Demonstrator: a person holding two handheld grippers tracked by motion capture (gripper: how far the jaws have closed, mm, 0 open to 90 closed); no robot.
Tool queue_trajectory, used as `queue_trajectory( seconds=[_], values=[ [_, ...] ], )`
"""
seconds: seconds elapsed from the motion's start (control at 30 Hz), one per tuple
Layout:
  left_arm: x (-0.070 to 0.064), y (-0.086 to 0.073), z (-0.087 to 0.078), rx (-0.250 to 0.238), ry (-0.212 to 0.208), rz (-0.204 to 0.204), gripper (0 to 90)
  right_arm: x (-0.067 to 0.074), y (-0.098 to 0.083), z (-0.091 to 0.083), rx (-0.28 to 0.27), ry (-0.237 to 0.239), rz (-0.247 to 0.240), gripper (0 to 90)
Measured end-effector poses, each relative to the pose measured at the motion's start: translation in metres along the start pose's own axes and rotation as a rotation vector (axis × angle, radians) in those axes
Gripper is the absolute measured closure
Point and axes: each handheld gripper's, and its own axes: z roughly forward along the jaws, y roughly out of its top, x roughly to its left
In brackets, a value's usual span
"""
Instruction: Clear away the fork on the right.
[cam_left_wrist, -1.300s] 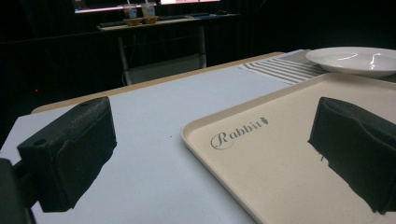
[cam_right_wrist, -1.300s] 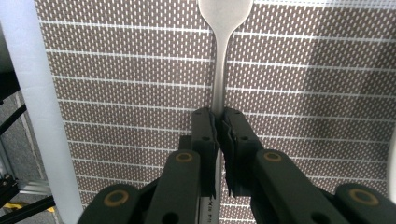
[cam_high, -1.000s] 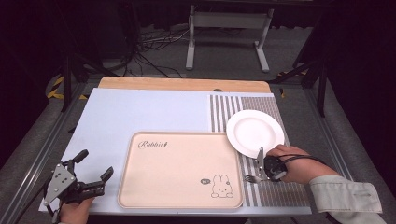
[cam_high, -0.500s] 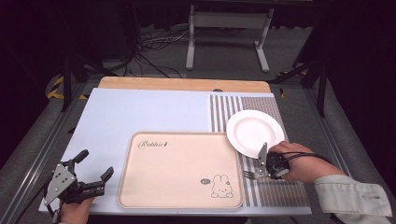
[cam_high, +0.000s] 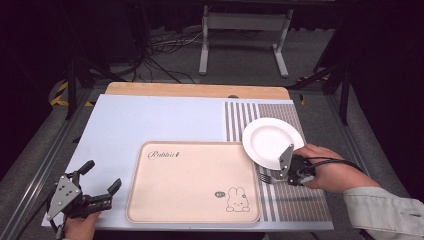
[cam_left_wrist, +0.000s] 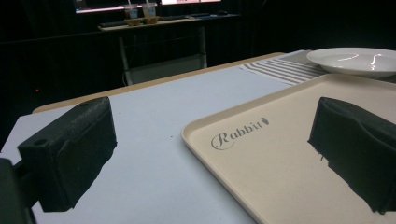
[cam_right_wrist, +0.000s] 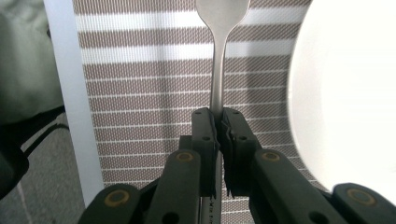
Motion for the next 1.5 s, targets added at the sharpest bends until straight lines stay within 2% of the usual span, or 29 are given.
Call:
queue_trajectory(
  seconds=[0.07,0.2,0.37,0.47,0.53,0.8,0.93,1.0,1.17,1.3,1.37,1.43,1.5],
  values=[
    [0.000,0.000,0.000,0.001,0.000,0.000,1.4,0.000,0.001,-0.005,-0.019,-0.006,-0.001,84.9],
    [0.000,0.000,0.000,0.000,0.000,0.001,1.4,0.000,0.002,-0.012,-0.063,-0.002,0.043,84.8],
    [0.000,0.000,0.000,0.001,-0.001,0.001,1.4,-0.001,0.003,-0.022,-0.133,-0.021,0.091,84.9],
    [0.000,0.000,0.000,0.001,-0.001,0.001,1.4,-0.001,0.004,-0.027,-0.158,-0.013,0.155,84.9],
    [0.000,0.000,0.000,0.000,-0.001,0.000,1.4,0.000,0.006,-0.029,-0.168,-0.029,0.167,84.9],
    [0.001,0.000,0.000,-0.002,0.000,0.003,1.4,0.001,0.014,-0.035,-0.217,-0.032,0.214,84.9],
    [0.000,0.001,-0.001,-0.001,0.001,0.003,1.4,0.001,0.022,-0.039,-0.271,-0.026,0.283,84.9],
    [0.001,0.001,-0.001,-0.001,0.002,0.004,1.4,0.001,0.023,-0.039,-0.278,-0.023,0.286,84.9],
    [0.001,0.001,-0.001,-0.001,0.000,0.007,1.4,0.000,0.034,-0.040,-0.295,-0.023,0.375,84.9],
    [0.001,0.001,-0.001,-0.001,0.000,0.007,1.4,0.000,0.043,-0.039,-0.311,0.005,0.461,84.9],
    [0.001,0.001,-0.001,-0.002,0.000,0.007,1.4,0.000,0.045,-0.040,-0.313,0.007,0.473,84.9],
    [0.001,0.001,-0.001,-0.002,0.000,0.008,1.4,-0.001,0.049,-0.040,-0.330,0.019,0.519,85.0],
    [0.001,0.001,-0.001,-0.004,0.002,0.008,1.4,-0.001,0.052,-0.039,-0.335,0.028,0.541,85.0]
  ],
)
